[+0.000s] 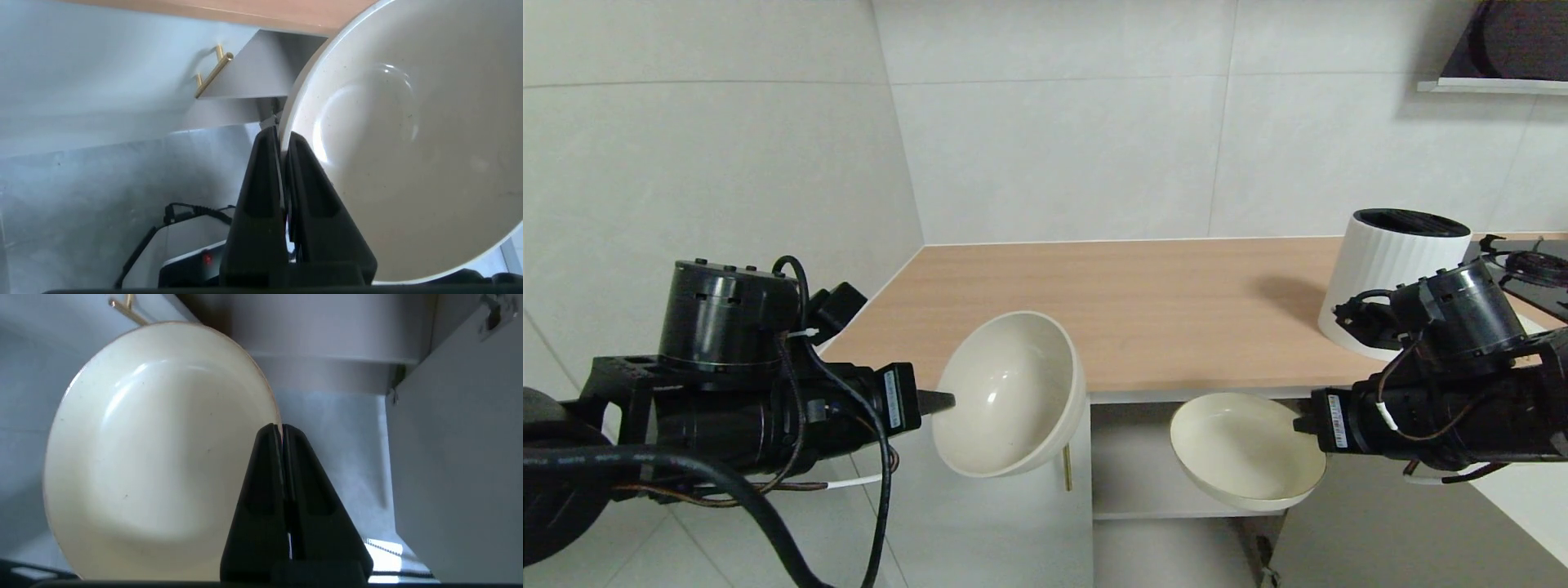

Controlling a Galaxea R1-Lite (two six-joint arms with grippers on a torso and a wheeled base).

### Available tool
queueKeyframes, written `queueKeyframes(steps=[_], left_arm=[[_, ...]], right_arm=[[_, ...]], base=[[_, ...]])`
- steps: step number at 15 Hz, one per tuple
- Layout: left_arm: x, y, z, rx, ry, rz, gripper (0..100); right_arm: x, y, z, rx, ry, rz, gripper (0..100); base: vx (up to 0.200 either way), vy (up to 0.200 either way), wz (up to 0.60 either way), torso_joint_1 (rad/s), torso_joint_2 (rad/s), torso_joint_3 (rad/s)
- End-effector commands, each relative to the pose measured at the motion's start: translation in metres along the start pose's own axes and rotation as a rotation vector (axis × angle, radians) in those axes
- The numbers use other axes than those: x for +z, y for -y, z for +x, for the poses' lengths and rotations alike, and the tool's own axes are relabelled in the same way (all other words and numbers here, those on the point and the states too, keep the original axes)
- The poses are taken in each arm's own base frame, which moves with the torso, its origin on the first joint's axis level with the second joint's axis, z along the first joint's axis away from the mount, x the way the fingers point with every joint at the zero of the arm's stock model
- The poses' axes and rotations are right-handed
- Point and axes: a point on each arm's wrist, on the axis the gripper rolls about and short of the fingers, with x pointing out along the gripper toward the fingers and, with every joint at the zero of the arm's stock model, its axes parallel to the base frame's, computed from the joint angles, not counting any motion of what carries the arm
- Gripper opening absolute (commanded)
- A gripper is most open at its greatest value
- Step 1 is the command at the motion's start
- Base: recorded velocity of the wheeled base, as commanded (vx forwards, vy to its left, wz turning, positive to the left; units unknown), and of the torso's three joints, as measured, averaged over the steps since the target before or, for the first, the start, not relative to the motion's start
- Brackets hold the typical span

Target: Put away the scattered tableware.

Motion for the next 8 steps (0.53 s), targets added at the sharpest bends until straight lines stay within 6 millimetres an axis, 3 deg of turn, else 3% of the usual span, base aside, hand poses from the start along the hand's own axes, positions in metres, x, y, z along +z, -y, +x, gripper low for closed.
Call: queueKeyframes(steps=[1, 8], left_arm=[[-0.0009, -0.0011, 0.0023, 0.005, -0.008, -0.001, 0], [-0.0009, -0.0011, 0.0023, 0.005, -0.008, -0.003, 0]], right_arm=[[-0.0018, 0.0009, 0.0021, -0.001, -0.004, 0.000, 0], [-0.0029, 0.0013, 0.0030, -0.001, -0.006, 0.000, 0]], base=[[0.000, 0.000, 0.00, -0.124, 0.29, 0.168], [0.000, 0.000, 0.00, -0.178, 0.44, 0.250]])
